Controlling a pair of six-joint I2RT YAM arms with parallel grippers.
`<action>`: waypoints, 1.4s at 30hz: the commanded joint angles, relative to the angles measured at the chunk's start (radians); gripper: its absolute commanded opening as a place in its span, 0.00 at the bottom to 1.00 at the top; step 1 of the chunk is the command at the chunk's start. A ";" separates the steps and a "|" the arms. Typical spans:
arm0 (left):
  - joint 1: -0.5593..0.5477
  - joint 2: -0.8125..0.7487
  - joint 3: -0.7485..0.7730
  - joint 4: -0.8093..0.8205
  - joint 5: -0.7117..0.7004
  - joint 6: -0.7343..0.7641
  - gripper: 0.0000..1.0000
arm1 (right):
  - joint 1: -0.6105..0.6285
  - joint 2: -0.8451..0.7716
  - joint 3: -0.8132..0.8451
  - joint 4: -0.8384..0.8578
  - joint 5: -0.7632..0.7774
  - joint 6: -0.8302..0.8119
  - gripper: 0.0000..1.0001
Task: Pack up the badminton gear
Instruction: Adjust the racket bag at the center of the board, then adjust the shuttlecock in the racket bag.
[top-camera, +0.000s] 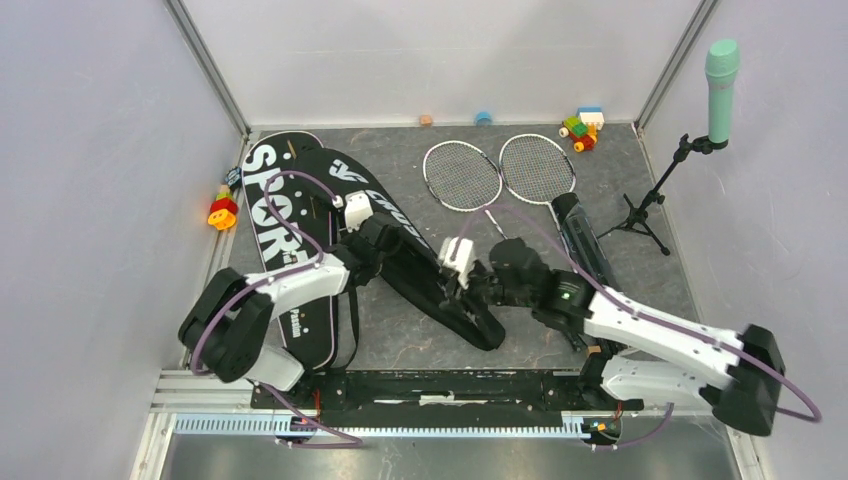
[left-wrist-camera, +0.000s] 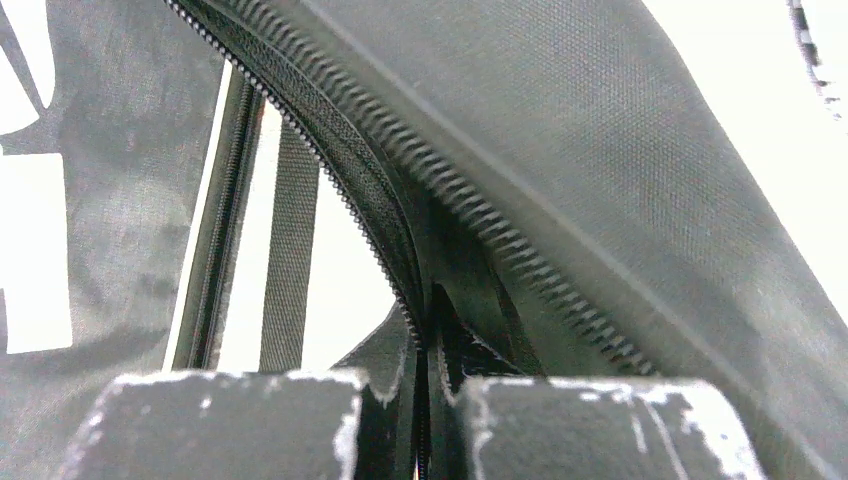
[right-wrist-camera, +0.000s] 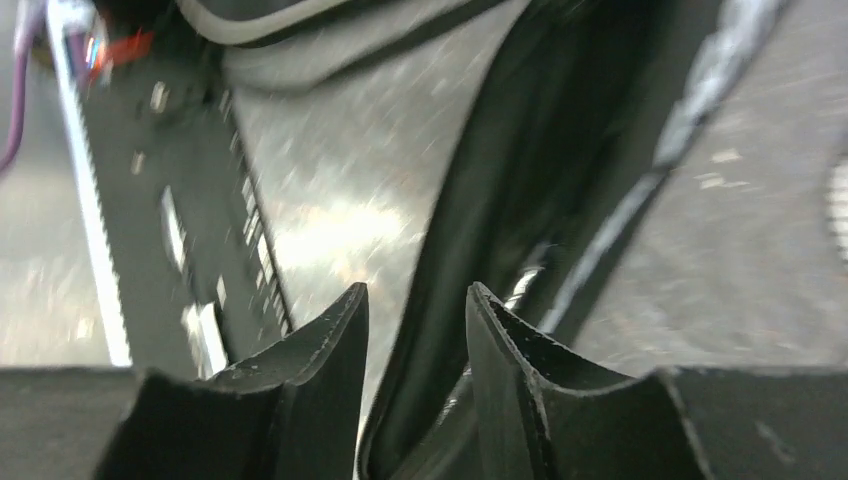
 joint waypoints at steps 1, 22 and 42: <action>-0.040 -0.139 0.027 -0.055 -0.038 0.043 0.02 | 0.014 0.094 0.001 -0.069 -0.319 -0.140 0.48; -0.069 -0.177 -0.008 -0.053 -0.086 0.042 0.02 | 0.021 0.361 -0.161 -0.107 0.321 0.112 0.28; -0.072 -0.114 -0.106 0.201 -0.019 0.093 0.02 | -0.124 0.022 0.084 0.095 0.155 0.013 0.00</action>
